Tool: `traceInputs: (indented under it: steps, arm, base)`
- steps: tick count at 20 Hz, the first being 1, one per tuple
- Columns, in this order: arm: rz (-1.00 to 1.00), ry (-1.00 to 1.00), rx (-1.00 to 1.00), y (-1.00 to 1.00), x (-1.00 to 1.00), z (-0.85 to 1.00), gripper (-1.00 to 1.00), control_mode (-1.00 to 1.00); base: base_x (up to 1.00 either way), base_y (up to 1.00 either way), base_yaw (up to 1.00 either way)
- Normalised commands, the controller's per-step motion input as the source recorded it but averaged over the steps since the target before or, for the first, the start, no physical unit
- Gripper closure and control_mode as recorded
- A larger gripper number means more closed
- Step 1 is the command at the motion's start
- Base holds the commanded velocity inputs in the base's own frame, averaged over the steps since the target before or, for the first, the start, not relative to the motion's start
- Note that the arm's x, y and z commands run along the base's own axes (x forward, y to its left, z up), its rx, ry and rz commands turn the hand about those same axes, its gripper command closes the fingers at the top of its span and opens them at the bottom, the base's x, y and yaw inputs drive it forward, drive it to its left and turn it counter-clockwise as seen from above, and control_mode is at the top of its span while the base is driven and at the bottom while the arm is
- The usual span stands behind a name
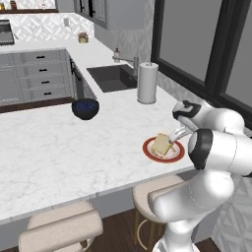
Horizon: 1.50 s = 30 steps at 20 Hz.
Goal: Start the toaster. Once the lever pops up, take the bread to the plate on the dining counter.
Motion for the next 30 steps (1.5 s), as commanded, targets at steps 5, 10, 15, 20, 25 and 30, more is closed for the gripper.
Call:
traceInputs:
  steps: [5, 10, 15, 20, 25, 30]
  arm:
    - [-0.03, 0.00, -0.04, -0.17, 0.01, -0.05, -1.00, -1.00]
    - [-0.06, 0.07, -0.07, 0.00, 0.07, 0.00, -1.00, -1.00]
    - [-0.11, 0.16, -0.17, 0.12, 0.05, 0.13, -1.00, -1.00]
    - [-0.21, 0.03, -0.23, 0.53, -0.14, 0.80, -1.00, -1.00]
    - [-0.23, 0.00, -0.19, 0.87, -0.39, 1.00, -1.00, -1.00]
    - [-0.16, 0.07, -0.13, 0.82, -0.87, 0.44, -1.00, -1.00]
  base:
    - [0.00, 0.00, 0.00]
    - [0.00, 0.00, 0.00]
    - [0.00, 0.00, 0.00]
    - [0.00, 0.00, 0.00]
    - [0.00, 0.00, 0.00]
    - [0.00, 0.00, 0.00]
